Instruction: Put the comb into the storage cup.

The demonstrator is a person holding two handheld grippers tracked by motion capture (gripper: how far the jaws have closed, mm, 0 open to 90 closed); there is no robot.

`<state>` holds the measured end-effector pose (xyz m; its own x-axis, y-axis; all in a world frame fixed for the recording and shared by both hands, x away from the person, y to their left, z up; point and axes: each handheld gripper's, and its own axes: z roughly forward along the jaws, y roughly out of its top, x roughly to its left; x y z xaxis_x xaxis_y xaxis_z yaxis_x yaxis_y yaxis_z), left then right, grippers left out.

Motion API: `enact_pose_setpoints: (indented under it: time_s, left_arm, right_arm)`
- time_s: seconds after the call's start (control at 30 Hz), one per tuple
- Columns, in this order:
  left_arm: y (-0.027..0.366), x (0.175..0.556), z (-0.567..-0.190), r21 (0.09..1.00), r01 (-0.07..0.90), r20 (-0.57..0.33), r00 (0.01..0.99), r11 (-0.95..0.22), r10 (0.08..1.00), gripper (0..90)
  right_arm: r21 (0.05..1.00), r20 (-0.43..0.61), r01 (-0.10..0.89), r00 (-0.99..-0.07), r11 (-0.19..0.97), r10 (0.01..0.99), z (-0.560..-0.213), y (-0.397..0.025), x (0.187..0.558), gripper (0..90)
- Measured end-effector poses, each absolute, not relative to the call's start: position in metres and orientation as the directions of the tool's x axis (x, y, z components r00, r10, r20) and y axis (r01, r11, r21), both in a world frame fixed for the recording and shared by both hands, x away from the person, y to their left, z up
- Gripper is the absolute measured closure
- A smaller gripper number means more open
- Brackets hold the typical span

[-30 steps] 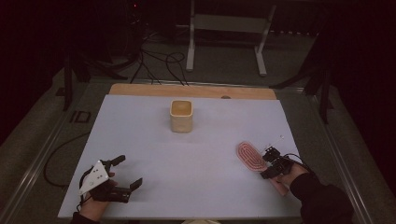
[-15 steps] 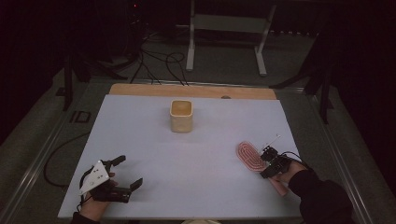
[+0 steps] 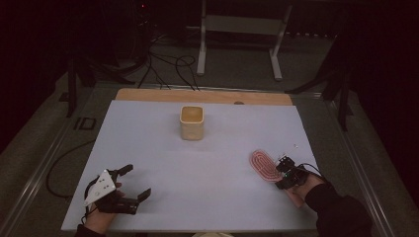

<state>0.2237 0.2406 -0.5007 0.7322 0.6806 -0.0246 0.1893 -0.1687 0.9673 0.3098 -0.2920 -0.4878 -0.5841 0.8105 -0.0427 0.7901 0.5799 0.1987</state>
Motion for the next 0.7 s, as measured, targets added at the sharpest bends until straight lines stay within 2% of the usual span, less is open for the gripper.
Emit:
enact_pose_setpoints:
  time_s: [0.27, 0.7]
  left_arm:
    - [0.2405, 0.2239, -0.5009, 0.967, 0.190, -0.023, 0.731, -0.171, 0.682, 0.2]
    - [0.2404, 0.2240, -0.5010, 0.966, 0.191, -0.022, 0.731, -0.173, 0.682, 0.2]
  right_arm:
    - [0.244, -0.049, 0.779, -0.586, 0.578, 0.809, -0.4879, -0.2944, 0.3042, 70.2]
    - [0.335, -0.004, 0.757, -0.594, 0.561, 0.804, -0.4850, -0.2934, 0.2999, 70.2]
